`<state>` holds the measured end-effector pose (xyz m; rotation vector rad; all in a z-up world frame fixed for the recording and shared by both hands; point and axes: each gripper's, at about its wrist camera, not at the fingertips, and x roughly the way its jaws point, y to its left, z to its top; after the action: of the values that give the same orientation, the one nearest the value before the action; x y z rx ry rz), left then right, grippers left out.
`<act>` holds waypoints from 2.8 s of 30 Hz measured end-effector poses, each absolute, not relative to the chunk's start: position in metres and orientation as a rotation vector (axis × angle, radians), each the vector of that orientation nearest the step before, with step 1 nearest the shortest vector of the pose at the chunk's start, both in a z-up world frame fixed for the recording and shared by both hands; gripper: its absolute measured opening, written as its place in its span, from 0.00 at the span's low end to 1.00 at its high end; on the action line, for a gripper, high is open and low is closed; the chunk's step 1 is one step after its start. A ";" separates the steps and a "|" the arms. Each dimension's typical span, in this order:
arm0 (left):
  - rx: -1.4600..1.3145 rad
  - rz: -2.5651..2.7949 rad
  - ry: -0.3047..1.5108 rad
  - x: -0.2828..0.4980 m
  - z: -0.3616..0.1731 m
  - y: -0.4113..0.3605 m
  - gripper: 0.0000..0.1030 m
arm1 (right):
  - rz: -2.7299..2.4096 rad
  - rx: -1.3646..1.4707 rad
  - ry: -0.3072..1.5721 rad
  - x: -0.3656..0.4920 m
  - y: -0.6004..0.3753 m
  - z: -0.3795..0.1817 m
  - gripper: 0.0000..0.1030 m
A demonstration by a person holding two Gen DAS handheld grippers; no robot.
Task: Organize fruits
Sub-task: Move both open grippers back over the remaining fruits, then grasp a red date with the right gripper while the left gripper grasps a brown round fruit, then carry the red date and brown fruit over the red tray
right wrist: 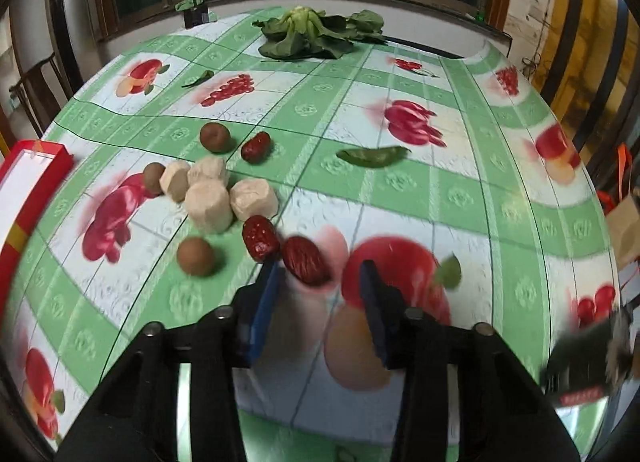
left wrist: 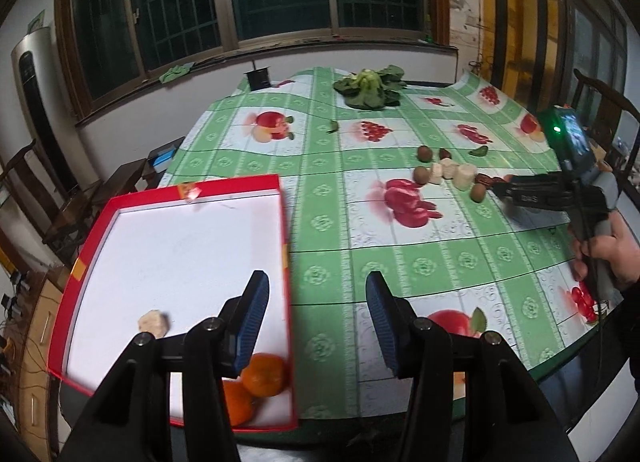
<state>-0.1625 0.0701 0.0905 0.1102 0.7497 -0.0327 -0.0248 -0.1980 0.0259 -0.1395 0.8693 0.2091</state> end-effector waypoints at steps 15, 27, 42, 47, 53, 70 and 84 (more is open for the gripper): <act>0.116 -0.273 0.839 -0.088 0.080 -0.030 0.49 | 0.277 0.215 0.827 -0.019 -0.250 0.043 0.24; 0.094 -0.307 0.924 -0.026 0.043 -0.089 0.43 | 0.298 0.405 0.769 -0.018 -0.280 0.054 0.24; 0.065 -0.300 0.920 -0.016 0.029 -0.096 0.19 | 0.298 0.390 0.756 -0.019 -0.279 0.055 0.24; 0.128 -0.267 0.863 -0.040 0.045 -0.090 0.19 | 0.277 0.346 0.719 -0.022 -0.277 0.060 0.24; 0.157 -0.262 0.795 -0.079 0.066 -0.077 0.19 | 0.242 0.326 0.693 -0.029 -0.276 0.063 0.24; 0.130 -0.073 0.643 -0.133 0.110 0.016 0.19 | 0.452 0.306 0.605 -0.089 -0.185 0.074 0.24; 0.087 0.023 0.611 -0.145 0.117 0.066 0.19 | 0.567 0.227 0.623 -0.107 -0.120 0.068 0.24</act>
<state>-0.1453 0.0658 0.1171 0.0868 0.6109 0.0227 -0.1070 -0.1202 0.0679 0.2272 0.6227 0.5669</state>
